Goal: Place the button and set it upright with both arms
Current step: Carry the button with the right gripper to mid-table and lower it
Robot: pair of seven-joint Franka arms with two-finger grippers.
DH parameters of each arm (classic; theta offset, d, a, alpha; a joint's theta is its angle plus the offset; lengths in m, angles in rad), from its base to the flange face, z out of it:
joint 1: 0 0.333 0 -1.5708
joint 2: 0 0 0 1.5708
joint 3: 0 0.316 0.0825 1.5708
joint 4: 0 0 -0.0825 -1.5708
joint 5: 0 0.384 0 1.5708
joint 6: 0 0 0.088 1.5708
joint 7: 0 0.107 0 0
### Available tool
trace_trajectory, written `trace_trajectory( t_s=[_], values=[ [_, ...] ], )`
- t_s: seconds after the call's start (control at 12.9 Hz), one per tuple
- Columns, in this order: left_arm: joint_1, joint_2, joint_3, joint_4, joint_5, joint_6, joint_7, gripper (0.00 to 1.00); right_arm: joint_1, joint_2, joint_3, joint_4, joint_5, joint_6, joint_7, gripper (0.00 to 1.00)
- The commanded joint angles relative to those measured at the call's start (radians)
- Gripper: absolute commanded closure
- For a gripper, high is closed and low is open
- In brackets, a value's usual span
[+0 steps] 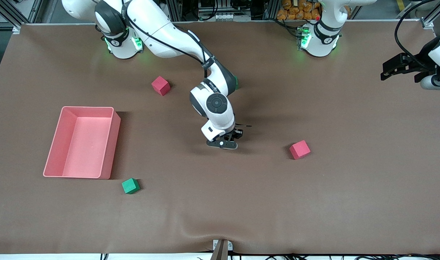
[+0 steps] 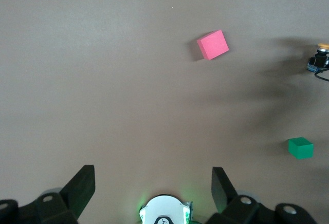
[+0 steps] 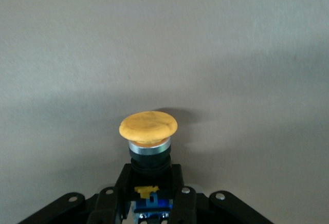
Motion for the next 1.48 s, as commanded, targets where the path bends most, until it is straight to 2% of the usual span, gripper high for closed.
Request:
trace_trajectory(
  t_s=[0.0,0.23,0.7,0.93,1.01,1.09,1.17,1.4],
  values=[
    [0.002,0.004,-0.004,0.011,0.002,-0.016,0.009,0.00,0.014,0.013,0.016,0.033,0.023,-0.031,0.045,0.97],
    [0.002,0.004,-0.005,0.011,-0.001,-0.014,0.007,0.00,0.024,0.016,0.018,0.043,0.017,-0.019,0.036,0.93],
    [0.002,0.006,-0.007,0.011,-0.008,-0.017,0.007,0.00,0.018,0.025,0.016,0.079,0.013,-0.008,-0.010,0.93],
    [0.004,0.006,-0.007,0.011,-0.011,-0.017,0.004,0.00,0.015,0.047,0.015,0.079,0.012,0.044,-0.012,0.92],
    [-0.001,0.007,-0.005,0.011,-0.011,-0.017,0.005,0.00,0.012,0.047,0.015,0.079,0.012,0.044,-0.021,0.88],
    [-0.003,0.013,-0.007,0.011,-0.011,-0.017,0.004,0.00,0.011,0.047,0.015,0.079,0.010,0.044,-0.041,0.48],
    [-0.006,0.013,-0.007,0.013,-0.011,-0.017,0.005,0.00,0.014,0.047,0.013,0.076,0.009,0.044,-0.048,0.00],
    [0.000,0.015,-0.007,0.013,-0.013,-0.017,0.007,0.00,0.014,0.003,0.010,0.074,0.006,0.033,-0.050,0.00]
  ],
)
